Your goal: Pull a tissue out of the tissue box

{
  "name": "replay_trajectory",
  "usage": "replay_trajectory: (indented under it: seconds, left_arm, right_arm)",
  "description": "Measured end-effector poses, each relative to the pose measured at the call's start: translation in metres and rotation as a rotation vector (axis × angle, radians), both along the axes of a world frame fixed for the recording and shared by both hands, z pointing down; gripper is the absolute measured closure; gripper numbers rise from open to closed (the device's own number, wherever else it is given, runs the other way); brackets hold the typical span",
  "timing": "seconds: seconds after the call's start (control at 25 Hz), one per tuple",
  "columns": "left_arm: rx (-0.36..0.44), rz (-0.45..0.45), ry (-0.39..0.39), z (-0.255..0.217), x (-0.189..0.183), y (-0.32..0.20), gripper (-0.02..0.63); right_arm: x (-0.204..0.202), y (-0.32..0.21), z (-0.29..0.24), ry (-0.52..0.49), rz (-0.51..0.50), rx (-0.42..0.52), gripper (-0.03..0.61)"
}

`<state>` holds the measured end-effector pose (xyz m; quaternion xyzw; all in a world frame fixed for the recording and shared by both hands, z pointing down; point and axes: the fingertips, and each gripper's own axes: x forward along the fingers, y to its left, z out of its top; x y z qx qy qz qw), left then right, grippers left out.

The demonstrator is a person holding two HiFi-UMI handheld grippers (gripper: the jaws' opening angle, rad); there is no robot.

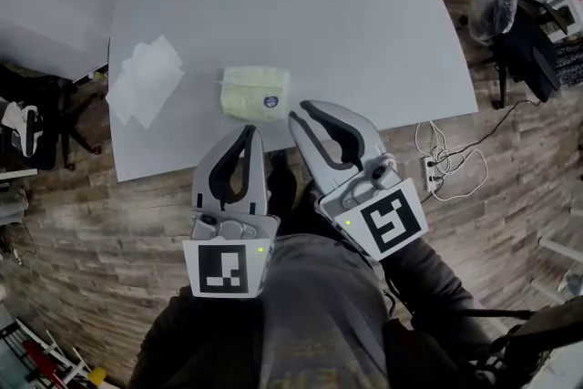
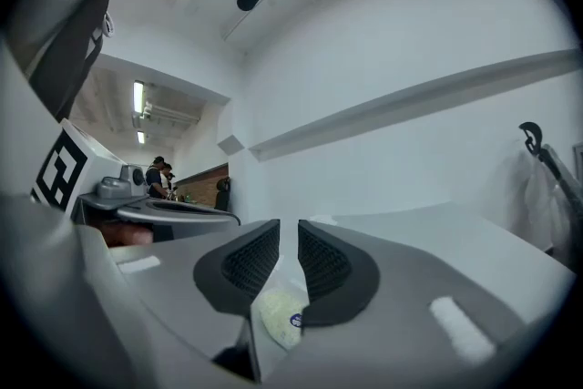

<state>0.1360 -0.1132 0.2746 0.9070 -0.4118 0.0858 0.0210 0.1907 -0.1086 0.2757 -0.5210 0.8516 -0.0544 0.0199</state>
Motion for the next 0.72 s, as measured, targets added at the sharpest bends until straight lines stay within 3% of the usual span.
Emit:
replay_trajectory:
  seconds: [0.52,0.72]
  left_arm:
    - [-0.15,-0.14,0.005,0.089,-0.011,-0.064,0.615]
    - [-0.186,-0.146,-0.004,0.107,-0.012,-0.073,0.615]
  right_arm:
    - [-0.01,-0.059,0.088,0.072,-0.134,-0.124,0.535]
    - [-0.019,-0.073,0.107,0.12,-0.158,-0.139,0.535]
